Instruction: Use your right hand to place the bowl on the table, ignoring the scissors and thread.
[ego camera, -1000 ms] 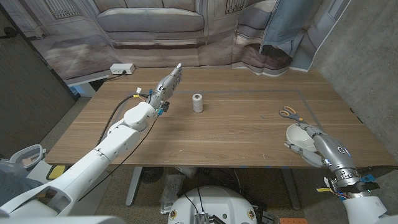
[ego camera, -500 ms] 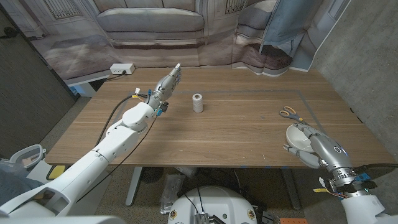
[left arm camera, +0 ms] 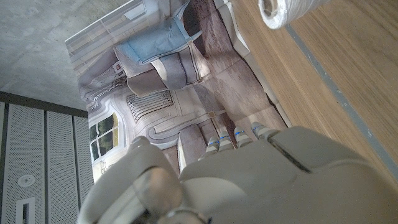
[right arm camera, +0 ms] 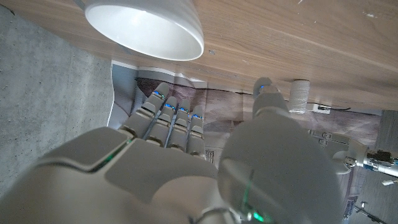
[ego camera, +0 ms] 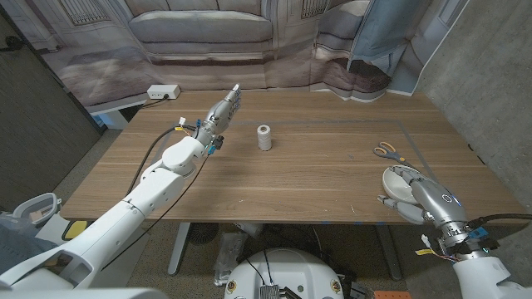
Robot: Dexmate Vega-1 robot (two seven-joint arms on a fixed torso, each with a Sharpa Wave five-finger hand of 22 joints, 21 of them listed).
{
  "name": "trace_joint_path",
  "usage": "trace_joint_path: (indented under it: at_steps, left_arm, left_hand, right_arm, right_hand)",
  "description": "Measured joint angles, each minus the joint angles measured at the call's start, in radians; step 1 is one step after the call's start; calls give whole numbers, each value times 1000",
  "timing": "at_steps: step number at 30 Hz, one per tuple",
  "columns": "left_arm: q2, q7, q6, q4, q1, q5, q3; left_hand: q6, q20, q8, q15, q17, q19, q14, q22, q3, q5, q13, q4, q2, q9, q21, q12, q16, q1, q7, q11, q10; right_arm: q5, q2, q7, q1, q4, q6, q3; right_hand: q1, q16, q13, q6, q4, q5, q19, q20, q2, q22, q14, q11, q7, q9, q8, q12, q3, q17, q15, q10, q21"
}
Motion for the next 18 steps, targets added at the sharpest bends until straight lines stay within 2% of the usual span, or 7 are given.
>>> trace_joint_path:
  at_steps: [5,13,18]
  left_arm:
    - [0,4,-7,0,3,0,-3]
    - [-4,4,-15,3,6,0,-4]
    - [-4,6,-20,4,11,0,-7]
  left_hand:
    - [0,0,0,0,0,0,0,0,0,0,0,0,0,0,0,0,0,0,0,0,0]
    - [0,0,0,0,0,0,0,0,-2,0,0,2,0,0,0,0,0,0,0,0,0]
    - [0,0,0,0,0,0,0,0,-4,0,0,4,0,0,0,0,0,0,0,0,0]
  right_arm:
    - [0,-9,10,5,-3,-17,-6]
    - [2,-15,16,11,-6,-52,-17]
    - [0,-19,20,14,-8,-79,-23]
  right_hand:
    - [4,9,0,19,10,8,29,-4,-4,5,31,8,11,0,6,8,-4,0,-1,22,0]
    - [14,31,0,43,20,15,112,-5,-4,5,111,21,32,0,6,16,-11,5,-4,54,20]
    - [14,31,0,47,22,15,125,-7,-3,5,125,24,36,0,6,16,-11,5,-4,68,27]
